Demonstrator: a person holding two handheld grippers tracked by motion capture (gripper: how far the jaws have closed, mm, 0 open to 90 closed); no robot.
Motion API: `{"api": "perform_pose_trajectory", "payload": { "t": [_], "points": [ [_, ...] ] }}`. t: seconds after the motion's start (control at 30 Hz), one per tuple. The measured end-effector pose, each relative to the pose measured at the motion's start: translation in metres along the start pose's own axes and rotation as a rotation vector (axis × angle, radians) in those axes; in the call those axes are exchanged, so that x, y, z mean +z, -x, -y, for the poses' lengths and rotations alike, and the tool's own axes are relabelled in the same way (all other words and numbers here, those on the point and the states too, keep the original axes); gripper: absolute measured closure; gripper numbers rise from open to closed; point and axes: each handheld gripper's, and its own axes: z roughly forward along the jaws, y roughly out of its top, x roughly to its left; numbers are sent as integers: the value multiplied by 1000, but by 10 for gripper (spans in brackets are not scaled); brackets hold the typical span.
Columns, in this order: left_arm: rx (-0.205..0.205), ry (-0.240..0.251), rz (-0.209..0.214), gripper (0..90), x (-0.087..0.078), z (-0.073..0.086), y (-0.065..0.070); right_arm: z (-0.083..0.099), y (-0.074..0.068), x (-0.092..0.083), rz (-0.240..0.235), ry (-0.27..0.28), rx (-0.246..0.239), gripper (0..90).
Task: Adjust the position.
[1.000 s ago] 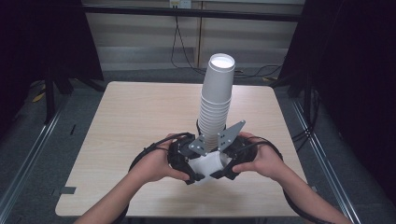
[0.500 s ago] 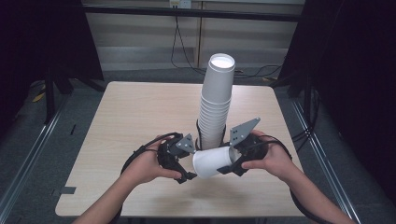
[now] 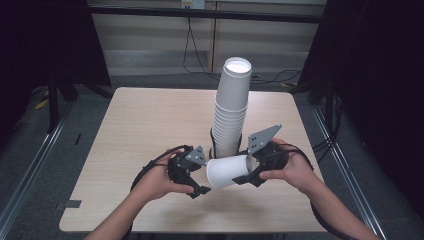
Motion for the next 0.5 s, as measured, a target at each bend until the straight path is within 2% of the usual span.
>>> {"api": "perform_pose_trajectory", "payload": {
  "t": [0.2, 0.5],
  "points": [
    [-24, 8, -2, 154, 4, 5, -1, 0, 0, 0, 6, 11, 3, 228],
    [-31, 37, 23, 155, 7, 6, 0, -1, -1, 3, 3, 12, 0, 227]
  ]
}}
